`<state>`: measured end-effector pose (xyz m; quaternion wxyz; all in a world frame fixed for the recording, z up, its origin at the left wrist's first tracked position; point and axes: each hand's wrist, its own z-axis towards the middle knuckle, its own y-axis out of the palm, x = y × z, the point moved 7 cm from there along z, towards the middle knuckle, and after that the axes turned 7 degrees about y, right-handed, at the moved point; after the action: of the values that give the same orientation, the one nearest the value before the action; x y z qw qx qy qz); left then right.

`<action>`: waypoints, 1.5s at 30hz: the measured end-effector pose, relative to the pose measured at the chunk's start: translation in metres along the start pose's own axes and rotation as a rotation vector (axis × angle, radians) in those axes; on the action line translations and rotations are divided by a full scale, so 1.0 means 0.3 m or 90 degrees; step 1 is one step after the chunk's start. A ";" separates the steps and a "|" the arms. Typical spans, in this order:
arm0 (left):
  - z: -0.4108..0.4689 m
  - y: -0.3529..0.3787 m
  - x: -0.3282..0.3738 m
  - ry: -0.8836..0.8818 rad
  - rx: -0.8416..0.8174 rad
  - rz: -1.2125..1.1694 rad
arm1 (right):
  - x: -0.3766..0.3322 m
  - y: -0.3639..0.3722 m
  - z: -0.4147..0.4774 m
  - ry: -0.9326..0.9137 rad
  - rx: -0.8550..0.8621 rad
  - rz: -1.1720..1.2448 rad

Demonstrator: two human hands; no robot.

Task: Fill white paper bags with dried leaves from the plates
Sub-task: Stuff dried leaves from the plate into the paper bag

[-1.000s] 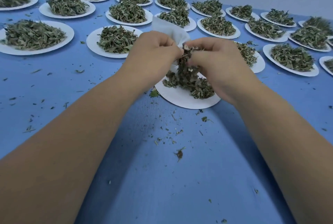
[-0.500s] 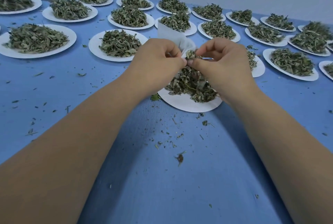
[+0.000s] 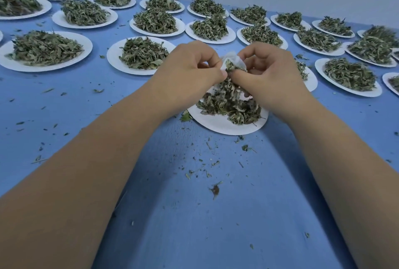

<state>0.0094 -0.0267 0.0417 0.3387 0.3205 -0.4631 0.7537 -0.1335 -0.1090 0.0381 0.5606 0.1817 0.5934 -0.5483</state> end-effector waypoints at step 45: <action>0.006 -0.021 -0.029 -0.014 0.099 -0.050 | -0.026 0.006 -0.015 -0.011 0.028 -0.041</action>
<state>0.0197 -0.0280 0.0384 0.3369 0.3718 -0.3936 0.7703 -0.1318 -0.1013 0.0429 0.5438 0.1703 0.5818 -0.5803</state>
